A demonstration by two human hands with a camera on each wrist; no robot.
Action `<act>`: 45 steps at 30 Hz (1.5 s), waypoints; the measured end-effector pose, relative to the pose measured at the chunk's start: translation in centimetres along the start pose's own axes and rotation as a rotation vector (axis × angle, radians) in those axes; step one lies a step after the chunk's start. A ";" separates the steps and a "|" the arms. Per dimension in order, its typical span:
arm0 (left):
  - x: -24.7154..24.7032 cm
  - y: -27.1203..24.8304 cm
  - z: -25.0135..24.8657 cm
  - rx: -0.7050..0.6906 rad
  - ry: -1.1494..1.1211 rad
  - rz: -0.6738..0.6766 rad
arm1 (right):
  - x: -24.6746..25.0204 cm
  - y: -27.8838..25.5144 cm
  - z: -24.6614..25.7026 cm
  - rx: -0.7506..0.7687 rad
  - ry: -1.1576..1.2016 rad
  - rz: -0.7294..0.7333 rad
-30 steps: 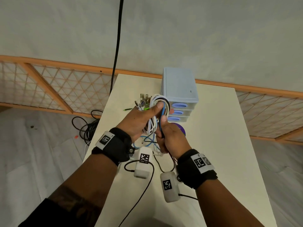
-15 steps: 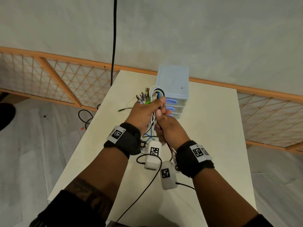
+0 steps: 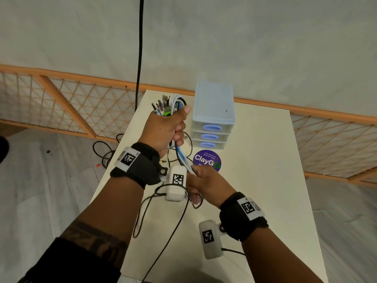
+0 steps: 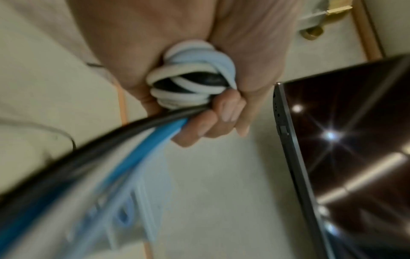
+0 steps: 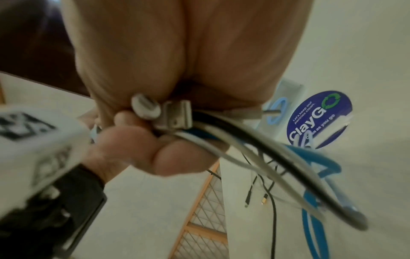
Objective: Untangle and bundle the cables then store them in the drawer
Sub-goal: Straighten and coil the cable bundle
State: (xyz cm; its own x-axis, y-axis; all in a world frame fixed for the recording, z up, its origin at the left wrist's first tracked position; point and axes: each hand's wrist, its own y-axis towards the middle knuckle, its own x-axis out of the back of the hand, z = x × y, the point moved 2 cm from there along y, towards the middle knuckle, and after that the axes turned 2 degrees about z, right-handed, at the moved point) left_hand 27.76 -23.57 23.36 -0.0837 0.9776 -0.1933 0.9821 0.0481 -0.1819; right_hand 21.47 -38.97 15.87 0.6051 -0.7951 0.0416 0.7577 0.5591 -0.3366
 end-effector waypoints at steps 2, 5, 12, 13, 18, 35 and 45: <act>1.8 -0.2 0.3 -0.004 0.083 -0.013 | -0.4 -0.1 0.4 -0.039 -0.065 0.032; 4.2 -0.5 0.6 -0.004 0.255 -0.003 | -0.6 -0.1 1.5 -0.027 -0.301 0.029; 6.1 -2.8 1.4 0.042 0.701 0.449 | -0.4 1.0 5.6 0.093 -0.504 -0.047; 6.1 -3.0 1.5 0.046 0.721 0.502 | -0.4 1.1 6.3 0.094 -0.476 -0.028; 5.8 -3.8 2.1 0.136 0.703 0.675 | -0.4 1.8 7.0 0.015 -0.446 -0.003; 6.7 -2.6 2.7 0.119 0.083 -0.063 | 0.4 1.2 4.3 0.045 0.034 -0.123; 4.5 -2.8 3.3 0.257 -0.033 0.128 | -2.3 2.2 5.0 0.153 -0.016 -0.412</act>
State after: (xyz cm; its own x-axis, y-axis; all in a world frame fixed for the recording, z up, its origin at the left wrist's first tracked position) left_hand 24.05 -19.97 19.78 0.0285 0.9650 -0.2607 0.9103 -0.1328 -0.3920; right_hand 22.97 -34.75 19.76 0.2475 -0.9559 0.1580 0.9633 0.2253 -0.1457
